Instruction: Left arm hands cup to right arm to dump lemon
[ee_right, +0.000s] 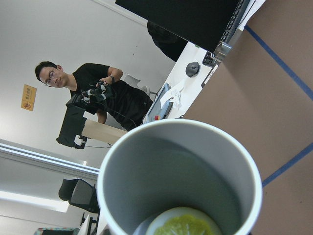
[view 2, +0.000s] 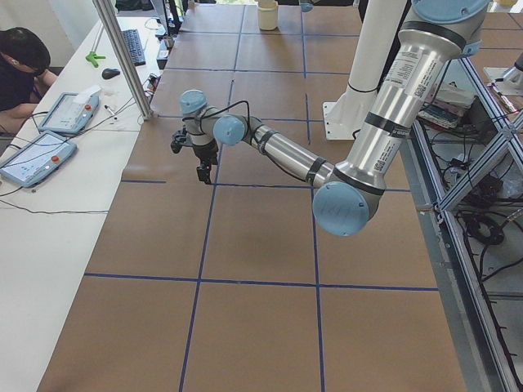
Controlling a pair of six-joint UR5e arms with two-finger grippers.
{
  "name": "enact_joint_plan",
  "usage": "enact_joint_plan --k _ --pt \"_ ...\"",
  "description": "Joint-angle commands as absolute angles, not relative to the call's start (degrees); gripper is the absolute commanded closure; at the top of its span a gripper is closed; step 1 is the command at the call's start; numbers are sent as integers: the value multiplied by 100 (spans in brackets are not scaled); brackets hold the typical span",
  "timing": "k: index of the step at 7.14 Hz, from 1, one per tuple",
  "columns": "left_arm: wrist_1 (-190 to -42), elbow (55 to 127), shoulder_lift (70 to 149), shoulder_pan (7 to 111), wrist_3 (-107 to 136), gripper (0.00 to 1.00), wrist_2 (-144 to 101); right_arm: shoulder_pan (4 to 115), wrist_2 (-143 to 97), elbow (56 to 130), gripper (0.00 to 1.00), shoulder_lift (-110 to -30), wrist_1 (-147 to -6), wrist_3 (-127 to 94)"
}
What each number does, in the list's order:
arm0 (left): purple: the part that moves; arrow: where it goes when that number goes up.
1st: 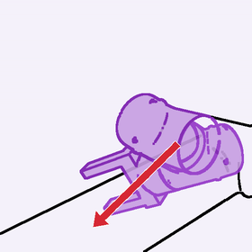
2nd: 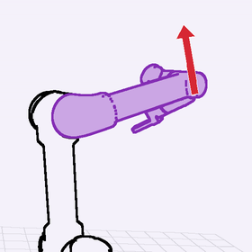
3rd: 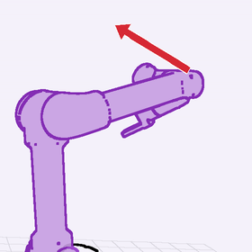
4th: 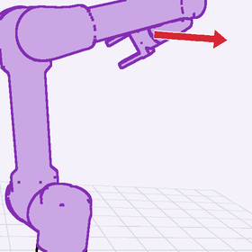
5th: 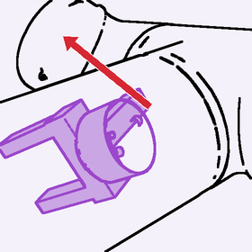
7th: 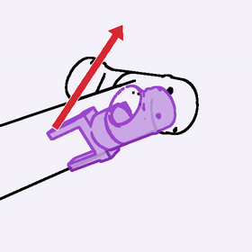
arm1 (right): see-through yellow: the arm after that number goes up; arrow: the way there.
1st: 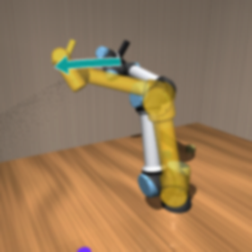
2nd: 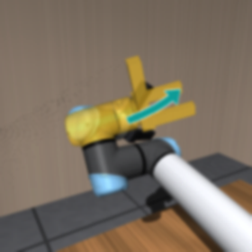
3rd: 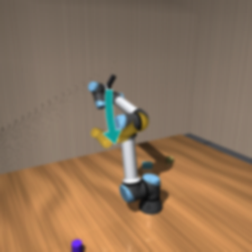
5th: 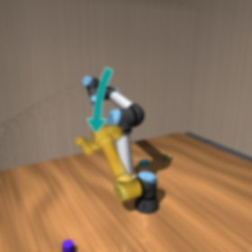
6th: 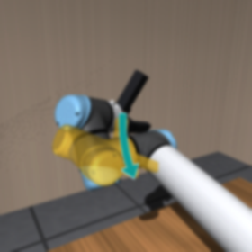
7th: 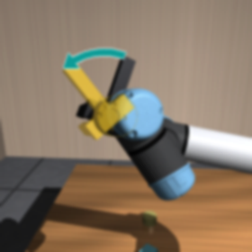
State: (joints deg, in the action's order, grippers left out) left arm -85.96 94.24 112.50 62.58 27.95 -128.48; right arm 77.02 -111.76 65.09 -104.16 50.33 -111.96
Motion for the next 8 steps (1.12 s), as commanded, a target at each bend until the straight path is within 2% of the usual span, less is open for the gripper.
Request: enact_joint_plan --k 1,4,8 --pt "-8596 9431 11250 6258 2795 0 -12841 7708 -10777 6197 96 -10301 5659 -12291" --pt "-8596 9448 11268 6258 2795 0 -12841 7708 -10206 5838 96 -10275 6212 -13435" --pt "-8561 9553 11259 6267 2804 0 -12832 7708 -9466 5836 94 -10248 6442 -15316"
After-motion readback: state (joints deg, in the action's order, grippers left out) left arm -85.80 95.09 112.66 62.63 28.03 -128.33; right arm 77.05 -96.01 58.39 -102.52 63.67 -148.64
